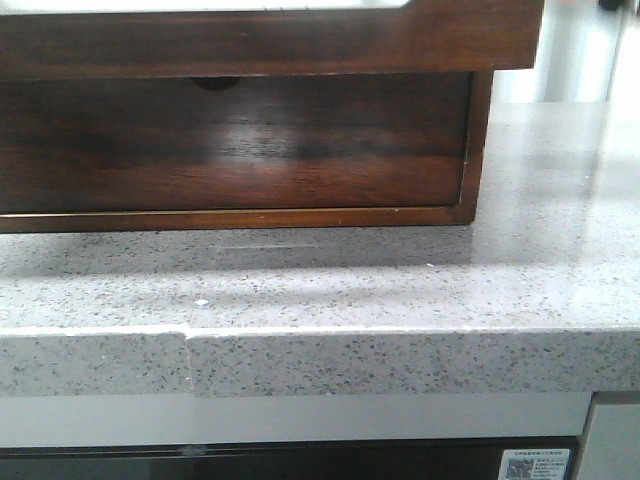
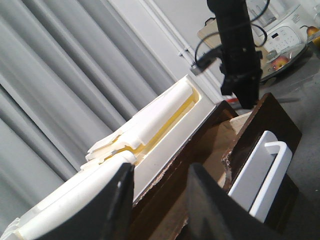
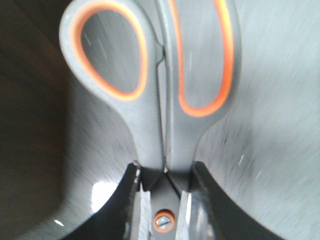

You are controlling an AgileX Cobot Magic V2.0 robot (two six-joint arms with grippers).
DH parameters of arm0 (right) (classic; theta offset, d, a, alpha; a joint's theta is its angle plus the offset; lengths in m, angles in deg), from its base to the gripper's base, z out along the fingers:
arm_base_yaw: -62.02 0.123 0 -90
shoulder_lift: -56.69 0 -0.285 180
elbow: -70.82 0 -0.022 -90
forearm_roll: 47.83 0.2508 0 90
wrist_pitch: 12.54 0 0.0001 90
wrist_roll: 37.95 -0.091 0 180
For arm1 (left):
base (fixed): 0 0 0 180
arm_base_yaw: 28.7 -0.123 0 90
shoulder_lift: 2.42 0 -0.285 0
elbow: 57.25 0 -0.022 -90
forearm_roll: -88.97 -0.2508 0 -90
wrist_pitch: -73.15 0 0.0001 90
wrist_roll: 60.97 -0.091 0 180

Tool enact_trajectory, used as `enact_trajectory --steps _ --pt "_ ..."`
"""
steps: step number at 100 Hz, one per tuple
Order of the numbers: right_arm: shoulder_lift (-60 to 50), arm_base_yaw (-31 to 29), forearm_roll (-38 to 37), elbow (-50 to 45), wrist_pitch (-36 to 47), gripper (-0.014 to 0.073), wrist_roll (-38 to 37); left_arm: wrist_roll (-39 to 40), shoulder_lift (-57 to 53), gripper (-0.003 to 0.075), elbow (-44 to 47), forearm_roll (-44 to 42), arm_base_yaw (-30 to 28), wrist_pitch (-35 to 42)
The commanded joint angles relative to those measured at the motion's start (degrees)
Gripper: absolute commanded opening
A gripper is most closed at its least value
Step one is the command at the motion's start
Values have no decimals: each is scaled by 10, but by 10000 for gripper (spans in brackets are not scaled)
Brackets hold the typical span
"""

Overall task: Put scissors in drawer with both arms
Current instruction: 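Lift the scissors with the right gripper and carry them over the drawer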

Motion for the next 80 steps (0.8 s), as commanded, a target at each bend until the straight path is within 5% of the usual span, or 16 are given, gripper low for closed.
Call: enact_trajectory --steps 1,18,41,80 --pt "-50 -2 0 59 15 -51 21 8 4 241 -17 10 4 29" --pt "-92 -2 46 123 15 -51 84 8 4 241 -17 10 4 29" --pt "-111 11 229 159 28 -51 248 8 4 241 -17 10 4 29" --pt "-94 202 246 159 82 -50 400 8 4 241 -17 10 4 29"
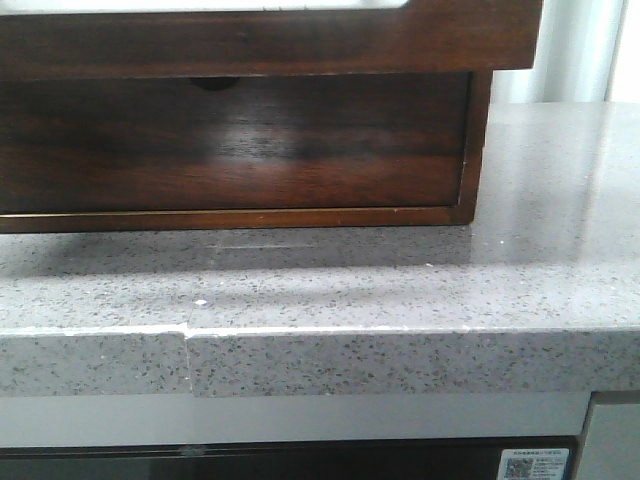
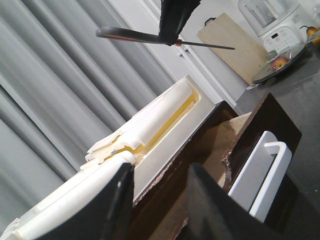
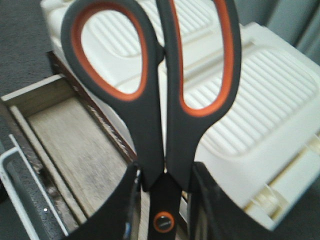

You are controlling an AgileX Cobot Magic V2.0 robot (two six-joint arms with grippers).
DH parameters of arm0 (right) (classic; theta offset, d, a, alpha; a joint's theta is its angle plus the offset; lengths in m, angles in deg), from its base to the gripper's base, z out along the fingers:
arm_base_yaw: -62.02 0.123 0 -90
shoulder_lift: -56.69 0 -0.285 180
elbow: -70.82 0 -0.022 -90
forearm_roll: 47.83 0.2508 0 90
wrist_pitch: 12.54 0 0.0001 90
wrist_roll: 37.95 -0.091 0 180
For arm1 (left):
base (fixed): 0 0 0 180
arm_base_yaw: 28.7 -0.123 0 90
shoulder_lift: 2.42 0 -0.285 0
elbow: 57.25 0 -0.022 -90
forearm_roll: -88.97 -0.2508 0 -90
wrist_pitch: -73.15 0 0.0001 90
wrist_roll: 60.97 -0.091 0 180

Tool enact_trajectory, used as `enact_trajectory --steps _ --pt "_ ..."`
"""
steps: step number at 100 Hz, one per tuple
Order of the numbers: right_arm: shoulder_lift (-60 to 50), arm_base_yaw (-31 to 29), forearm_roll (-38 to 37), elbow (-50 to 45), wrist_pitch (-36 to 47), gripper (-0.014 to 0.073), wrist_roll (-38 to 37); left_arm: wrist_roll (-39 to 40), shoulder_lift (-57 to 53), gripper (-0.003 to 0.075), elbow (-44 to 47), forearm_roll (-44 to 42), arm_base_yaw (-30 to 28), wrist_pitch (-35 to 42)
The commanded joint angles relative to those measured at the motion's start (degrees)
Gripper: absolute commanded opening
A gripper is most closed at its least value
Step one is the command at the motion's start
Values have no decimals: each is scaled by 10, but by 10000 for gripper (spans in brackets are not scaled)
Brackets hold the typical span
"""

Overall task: Put scissors in drawer with both arms
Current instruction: 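Lift the scissors with the right gripper and carry them over the drawer, then lower the scissors into the drawer and open the right gripper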

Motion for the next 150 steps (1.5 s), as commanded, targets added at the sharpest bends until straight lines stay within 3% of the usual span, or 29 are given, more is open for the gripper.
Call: enact_trajectory --steps 1,26,56,87,150 --pt "-5 37 14 17 64 -50 30 8 4 241 -17 10 4 29" --pt "38 134 -57 17 70 -50 30 8 4 241 -17 10 4 29" --pt "100 215 -199 16 32 -50 31 8 4 241 -17 10 4 29" --pt "141 219 -241 16 19 -50 31 8 4 241 -17 10 4 29" --pt "176 219 -247 16 -25 -50 31 8 4 241 -17 10 4 29"
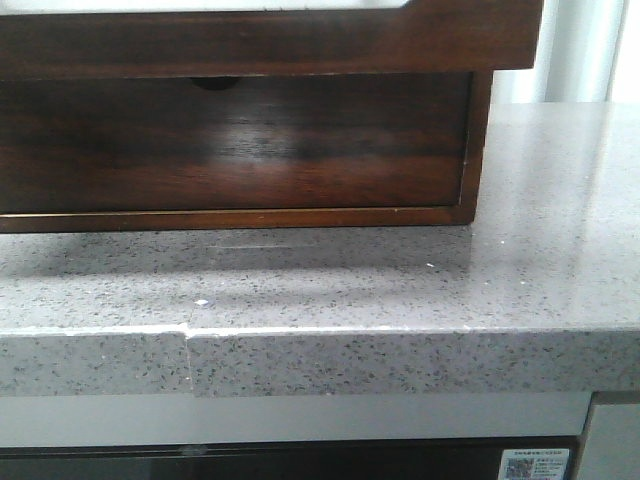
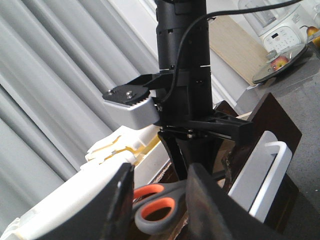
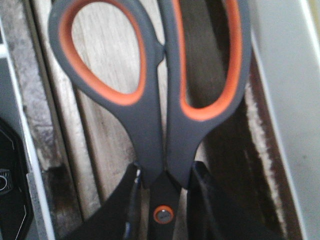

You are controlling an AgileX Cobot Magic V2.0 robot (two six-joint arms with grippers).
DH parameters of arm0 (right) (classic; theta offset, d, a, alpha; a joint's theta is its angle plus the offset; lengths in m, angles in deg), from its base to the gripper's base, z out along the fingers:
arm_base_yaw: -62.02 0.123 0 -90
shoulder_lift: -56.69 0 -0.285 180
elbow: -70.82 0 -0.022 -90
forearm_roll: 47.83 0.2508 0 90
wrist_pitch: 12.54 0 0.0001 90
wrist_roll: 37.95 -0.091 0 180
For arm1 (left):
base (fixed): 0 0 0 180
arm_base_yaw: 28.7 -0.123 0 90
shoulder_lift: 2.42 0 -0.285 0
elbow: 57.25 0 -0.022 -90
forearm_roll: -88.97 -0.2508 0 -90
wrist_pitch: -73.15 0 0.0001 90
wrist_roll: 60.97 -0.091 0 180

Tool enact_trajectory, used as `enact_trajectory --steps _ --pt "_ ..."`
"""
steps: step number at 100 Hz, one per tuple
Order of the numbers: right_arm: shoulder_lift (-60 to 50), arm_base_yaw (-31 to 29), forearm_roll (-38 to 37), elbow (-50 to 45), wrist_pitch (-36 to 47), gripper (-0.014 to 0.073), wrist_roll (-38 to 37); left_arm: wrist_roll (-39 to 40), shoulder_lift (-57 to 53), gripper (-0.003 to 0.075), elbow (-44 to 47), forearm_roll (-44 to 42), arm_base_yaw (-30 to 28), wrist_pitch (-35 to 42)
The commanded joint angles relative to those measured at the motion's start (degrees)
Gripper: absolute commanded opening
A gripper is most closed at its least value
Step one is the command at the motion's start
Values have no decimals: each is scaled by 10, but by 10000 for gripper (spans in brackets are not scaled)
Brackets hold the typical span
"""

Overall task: Put scissors in drawer with both arms
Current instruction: 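Lower the scissors into the drawer and open the right gripper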

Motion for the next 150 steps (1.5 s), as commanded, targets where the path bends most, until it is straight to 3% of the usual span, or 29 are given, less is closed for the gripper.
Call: enact_trajectory --steps 1,53,60,76,85,123,135,150 --pt "-21 -2 -11 16 7 -50 2 8 4 241 -17 10 4 29" --pt "-21 -2 -11 16 1 -32 1 8 4 241 -17 10 4 29" --pt "-21 -2 -11 16 -4 47 1 8 4 241 -17 10 4 29" --pt "-21 -2 -10 16 -5 356 -5 8 4 241 -17 10 4 29" --pt "-21 -2 -10 16 -5 422 -6 8 4 241 -17 10 4 29" --pt "-21 -2 1 16 -29 407 -6 8 4 241 -17 10 4 29" --pt "-23 -2 27 16 -47 288 -6 8 4 241 -17 10 4 29" --pt "-35 -2 30 17 -48 57 -6 8 4 241 -17 10 4 29"
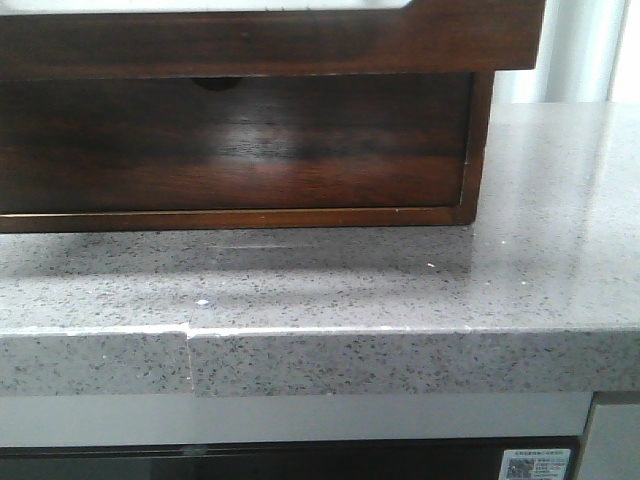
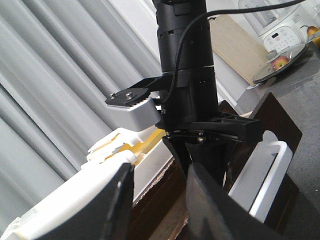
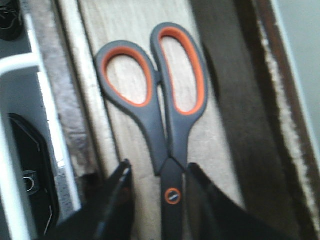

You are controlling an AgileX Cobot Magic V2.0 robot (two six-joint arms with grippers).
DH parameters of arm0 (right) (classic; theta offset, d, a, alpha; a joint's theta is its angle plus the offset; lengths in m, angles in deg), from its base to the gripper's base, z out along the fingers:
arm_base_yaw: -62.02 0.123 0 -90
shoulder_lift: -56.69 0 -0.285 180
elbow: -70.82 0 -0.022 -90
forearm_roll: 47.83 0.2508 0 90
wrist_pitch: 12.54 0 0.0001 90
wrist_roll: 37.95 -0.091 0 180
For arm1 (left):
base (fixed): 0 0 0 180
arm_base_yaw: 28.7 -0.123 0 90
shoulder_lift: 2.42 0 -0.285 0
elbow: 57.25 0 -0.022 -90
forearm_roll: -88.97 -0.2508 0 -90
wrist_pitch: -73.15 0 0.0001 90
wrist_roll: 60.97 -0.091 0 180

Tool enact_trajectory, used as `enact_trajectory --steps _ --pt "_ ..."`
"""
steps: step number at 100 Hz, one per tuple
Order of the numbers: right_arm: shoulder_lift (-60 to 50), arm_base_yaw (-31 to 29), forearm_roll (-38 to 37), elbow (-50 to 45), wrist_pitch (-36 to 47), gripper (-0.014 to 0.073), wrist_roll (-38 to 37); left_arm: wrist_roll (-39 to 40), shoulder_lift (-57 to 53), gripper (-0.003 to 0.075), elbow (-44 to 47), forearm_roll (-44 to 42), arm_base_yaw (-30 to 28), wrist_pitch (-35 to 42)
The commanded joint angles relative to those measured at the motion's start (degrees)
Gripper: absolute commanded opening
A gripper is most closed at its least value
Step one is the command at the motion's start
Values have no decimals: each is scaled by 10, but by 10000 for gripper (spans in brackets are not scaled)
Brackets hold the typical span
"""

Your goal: Put scissors in drawer with both arms

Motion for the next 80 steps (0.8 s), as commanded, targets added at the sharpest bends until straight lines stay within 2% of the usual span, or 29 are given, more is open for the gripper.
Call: enact_trajectory --steps 1,9,16,35,49,67,80 --pt "-39 -3 -9 13 -25 46 3 8 4 241 -17 10 4 29" --pt "-53 -3 -9 13 -11 -67 3 8 4 239 -17 10 4 29" --pt "-70 -3 -9 13 11 -67 3 8 4 216 -17 10 4 29" --pt "-119 -3 -8 13 50 -67 3 9 4 -23 -17 10 4 30" --pt "-158 -3 1 13 58 -67 3 10 3 -22 -17 17 4 30" --pt "-207 -3 19 13 65 -47 -2 10 -12 -22 -15 83 4 25" --pt "-243 -3 19 2 87 -47 -41 10 -37 -22 -2 115 4 5"
